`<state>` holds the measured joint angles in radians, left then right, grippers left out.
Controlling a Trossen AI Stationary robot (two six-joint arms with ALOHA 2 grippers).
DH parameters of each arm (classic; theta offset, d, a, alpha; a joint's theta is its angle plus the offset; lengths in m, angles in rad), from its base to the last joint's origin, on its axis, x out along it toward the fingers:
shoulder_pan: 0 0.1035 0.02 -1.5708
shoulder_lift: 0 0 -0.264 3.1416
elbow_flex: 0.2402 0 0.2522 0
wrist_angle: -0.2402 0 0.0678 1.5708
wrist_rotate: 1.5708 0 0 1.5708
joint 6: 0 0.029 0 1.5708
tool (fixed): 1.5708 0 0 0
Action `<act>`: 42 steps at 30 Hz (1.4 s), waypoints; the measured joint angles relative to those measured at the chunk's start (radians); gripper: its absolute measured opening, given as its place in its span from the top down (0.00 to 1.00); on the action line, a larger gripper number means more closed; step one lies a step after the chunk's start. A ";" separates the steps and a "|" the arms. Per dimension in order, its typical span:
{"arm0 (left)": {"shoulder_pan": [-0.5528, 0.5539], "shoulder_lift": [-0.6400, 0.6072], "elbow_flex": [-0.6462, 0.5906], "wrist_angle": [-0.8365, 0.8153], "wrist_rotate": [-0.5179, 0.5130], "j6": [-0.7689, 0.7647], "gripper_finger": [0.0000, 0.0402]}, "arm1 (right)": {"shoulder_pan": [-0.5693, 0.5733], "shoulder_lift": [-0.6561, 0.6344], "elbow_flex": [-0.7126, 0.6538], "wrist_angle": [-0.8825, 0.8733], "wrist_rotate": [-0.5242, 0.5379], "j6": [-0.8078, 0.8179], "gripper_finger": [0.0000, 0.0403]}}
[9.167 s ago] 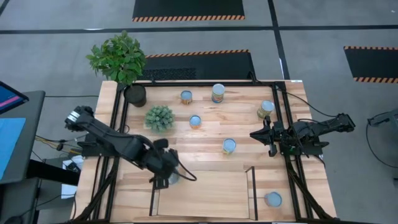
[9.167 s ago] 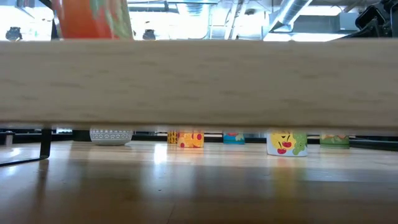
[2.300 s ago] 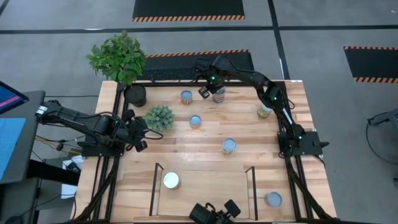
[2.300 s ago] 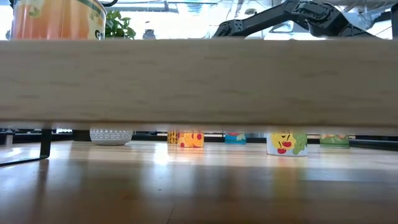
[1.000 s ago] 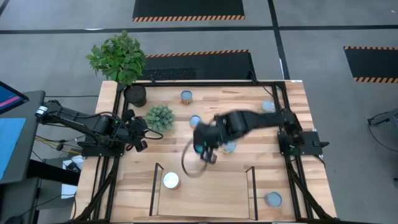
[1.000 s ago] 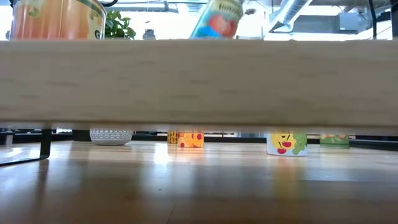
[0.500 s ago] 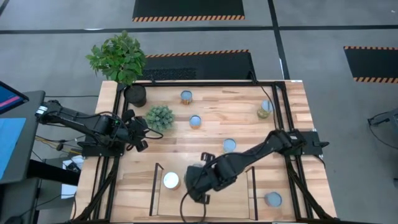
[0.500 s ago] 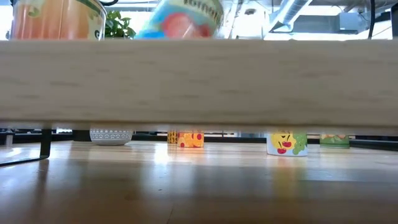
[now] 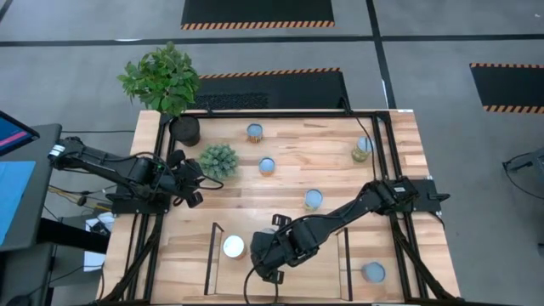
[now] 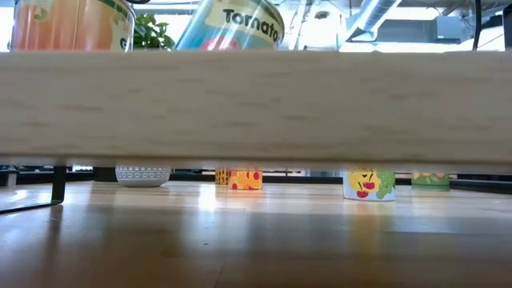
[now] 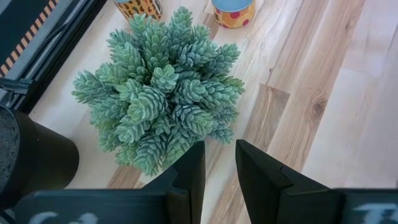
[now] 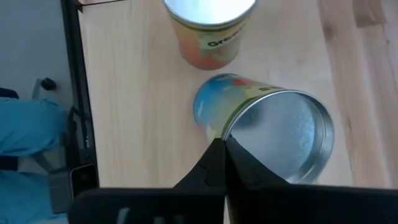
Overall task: Pick and place cans onto a shelf
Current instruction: Put the canned tomatoes on the shelf
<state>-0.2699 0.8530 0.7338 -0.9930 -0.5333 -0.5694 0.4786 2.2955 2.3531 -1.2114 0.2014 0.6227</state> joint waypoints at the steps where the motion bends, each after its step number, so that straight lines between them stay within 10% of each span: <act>1: 0.000 0.000 0.000 0.000 0.000 0.000 0.80 | 0.000 0.000 0.000 0.001 -0.008 0.001 0.97; 31: 0.000 0.000 0.000 -0.001 0.000 -0.001 0.80 | 0.002 -0.028 0.000 0.009 -0.021 -0.028 0.76; 42: 0.000 0.000 0.000 -0.001 -0.001 -0.002 0.80 | 0.052 -0.086 -0.007 -0.275 0.167 0.143 0.76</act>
<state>-0.2699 0.8528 0.7338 -0.9943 -0.5339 -0.5709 0.5305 2.2096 2.3458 -1.4861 0.3684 0.7655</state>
